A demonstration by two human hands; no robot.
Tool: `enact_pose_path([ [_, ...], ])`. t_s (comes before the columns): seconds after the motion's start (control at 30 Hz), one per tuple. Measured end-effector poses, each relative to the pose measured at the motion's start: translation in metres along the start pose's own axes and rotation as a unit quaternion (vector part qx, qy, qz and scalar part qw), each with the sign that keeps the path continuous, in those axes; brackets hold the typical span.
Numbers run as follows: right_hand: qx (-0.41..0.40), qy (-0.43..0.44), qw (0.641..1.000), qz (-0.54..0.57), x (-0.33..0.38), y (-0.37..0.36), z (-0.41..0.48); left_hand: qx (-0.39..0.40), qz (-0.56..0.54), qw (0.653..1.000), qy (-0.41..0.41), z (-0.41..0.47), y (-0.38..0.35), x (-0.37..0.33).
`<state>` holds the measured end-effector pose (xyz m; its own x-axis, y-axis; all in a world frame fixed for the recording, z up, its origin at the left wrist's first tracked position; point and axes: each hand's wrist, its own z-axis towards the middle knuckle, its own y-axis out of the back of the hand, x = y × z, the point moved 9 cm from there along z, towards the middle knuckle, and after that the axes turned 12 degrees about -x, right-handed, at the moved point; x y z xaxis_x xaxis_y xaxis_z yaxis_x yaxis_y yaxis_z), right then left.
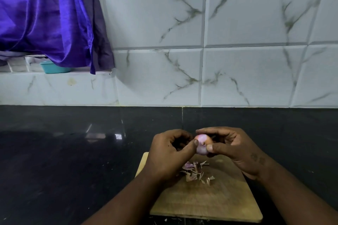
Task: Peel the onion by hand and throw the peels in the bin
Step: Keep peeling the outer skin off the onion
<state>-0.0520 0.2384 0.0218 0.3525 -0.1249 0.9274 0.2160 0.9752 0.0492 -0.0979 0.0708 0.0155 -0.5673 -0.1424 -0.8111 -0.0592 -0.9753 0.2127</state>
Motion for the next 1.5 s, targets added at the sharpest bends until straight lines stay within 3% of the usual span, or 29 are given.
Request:
enact_pose_path([
  [1.5,-0.015,0.018,0.999,-0.033,-0.0060,0.0045,0.0031,-0.006,0.026,1.000,-0.005,0.0009,0.0011,0.0008],
])
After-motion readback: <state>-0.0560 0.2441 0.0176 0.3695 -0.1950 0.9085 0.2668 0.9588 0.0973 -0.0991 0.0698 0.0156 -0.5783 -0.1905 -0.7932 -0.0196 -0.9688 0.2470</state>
